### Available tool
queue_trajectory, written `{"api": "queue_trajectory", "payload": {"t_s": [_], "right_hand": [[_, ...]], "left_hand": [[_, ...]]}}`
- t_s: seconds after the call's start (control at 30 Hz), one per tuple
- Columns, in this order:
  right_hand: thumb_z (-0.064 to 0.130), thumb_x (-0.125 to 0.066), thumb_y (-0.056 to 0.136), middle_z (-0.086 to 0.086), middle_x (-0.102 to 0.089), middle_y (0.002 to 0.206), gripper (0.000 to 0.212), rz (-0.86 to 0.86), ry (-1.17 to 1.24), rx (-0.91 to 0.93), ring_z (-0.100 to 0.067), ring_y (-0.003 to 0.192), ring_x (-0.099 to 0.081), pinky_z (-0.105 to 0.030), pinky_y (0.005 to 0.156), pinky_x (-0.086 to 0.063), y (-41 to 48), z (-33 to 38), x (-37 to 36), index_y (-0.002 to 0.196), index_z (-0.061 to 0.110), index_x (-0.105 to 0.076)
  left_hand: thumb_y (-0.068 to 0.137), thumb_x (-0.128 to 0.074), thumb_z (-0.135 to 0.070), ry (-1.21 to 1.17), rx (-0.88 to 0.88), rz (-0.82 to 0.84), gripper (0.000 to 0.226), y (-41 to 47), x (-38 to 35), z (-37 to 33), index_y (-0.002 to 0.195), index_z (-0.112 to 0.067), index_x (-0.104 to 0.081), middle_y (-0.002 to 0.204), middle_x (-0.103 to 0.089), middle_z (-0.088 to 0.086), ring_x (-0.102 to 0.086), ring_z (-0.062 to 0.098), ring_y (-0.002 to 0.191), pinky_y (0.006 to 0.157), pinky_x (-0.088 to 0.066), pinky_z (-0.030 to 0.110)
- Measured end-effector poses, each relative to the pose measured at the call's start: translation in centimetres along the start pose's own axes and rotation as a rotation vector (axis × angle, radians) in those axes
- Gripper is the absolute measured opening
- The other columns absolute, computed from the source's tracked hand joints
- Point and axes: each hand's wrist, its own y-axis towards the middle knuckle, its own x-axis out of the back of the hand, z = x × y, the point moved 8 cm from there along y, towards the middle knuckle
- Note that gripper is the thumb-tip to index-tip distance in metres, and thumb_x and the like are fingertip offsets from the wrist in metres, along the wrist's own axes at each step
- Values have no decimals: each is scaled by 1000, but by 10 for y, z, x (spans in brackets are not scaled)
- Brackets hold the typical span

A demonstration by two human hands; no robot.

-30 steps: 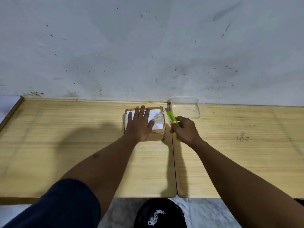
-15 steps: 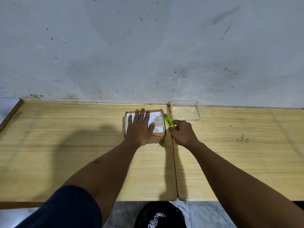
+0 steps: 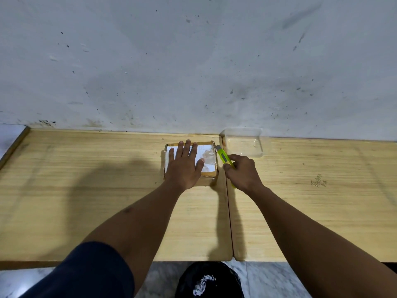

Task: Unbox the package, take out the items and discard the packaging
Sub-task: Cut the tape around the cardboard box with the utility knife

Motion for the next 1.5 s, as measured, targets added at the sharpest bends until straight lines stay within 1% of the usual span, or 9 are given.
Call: {"api": "queue_trajectory", "payload": {"t_s": [0.13, 0.27, 0.47, 0.7, 0.87, 1.1, 1.23, 1.37, 1.5], "right_hand": [[16, -57, 89, -14, -69, 72, 25, 22, -8, 2, -30, 64, -66, -39, 64, -57, 0, 5, -3, 110, 11, -70], [15, -55, 88, -5, -59, 66, 25, 4, -22, -28, -21, 52, -53, -29, 56, -47, 1, 5, -5, 108, 9, -69], [19, -56, 87, -10, -64, 83, 35, -12, -19, -50, -15, 56, -56, -24, 59, -45, 0, 2, -7, 119, 9, -67], [21, -55, 86, -10, -62, 84, 37, -36, -21, -71, -16, 59, -55, -20, 58, -38, -3, -1, -6, 120, 11, -68], [18, -56, 85, -6, -59, 71, 25, -7, -57, -58, -14, 55, -52, -20, 54, -37, -5, 1, -7, 101, 11, -73], [22, -53, 87, -6, -54, 86, 43, 61, -111, -73, -19, 67, -51, -22, 67, -38, 3, 1, -10, 125, 8, -65], [8, -45, 87, -10, -62, 78, 50, 161, -6, -149, -27, 54, -65, -32, 51, -56, 5, 8, -9, 136, 11, -55], [2, -36, 89, -13, -56, 75, 55, 208, -6, -169, -30, 45, -57, -28, 39, -47, -2, 21, -11, 142, 15, -48], [3, -38, 87, -15, -59, 85, 65, 256, -1, -199, -27, 47, -56, -30, 44, -48, -10, 32, -15, 150, 17, -36]], "left_hand": [[102, -19, -50, -11, 4, 4, 64, 1, 0, 0, 157, -20, -7, 166, -2, 4, 5, 25, 152, 121, 0, 50], [102, -19, -50, -16, 4, 15, 64, 0, 1, 0, 157, -19, -7, 166, -2, 5, 5, 25, 152, 121, -1, 50], [102, -18, -50, -16, 0, 18, 64, 0, 1, 0, 157, -18, -7, 166, -2, 5, 5, 26, 152, 122, -2, 50], [102, -17, -51, -11, -3, 19, 64, 0, 0, 0, 157, -18, -7, 166, -2, 6, 5, 26, 152, 121, -1, 50], [102, -17, -52, -1, 9, 27, 64, 2, -1, 1, 157, -20, -7, 166, -1, 5, 6, 26, 152, 122, -1, 52], [102, -17, -52, -18, 8, 17, 64, 2, -1, 2, 157, -20, -9, 166, -2, 5, 4, 26, 152, 122, -2, 52], [101, -15, -52, 2, 28, 11, 65, 4, -2, 1, 157, -19, -9, 165, -3, 6, 3, 28, 152, 121, -2, 52], [101, -13, -52, 23, 39, 6, 65, 2, -2, 0, 156, -18, -8, 165, -3, 7, 3, 28, 152, 121, -3, 52], [102, -13, -51, 31, 45, -2, 64, 2, -1, -2, 156, -18, -8, 165, -2, 7, 3, 29, 152, 121, -2, 52]]}}
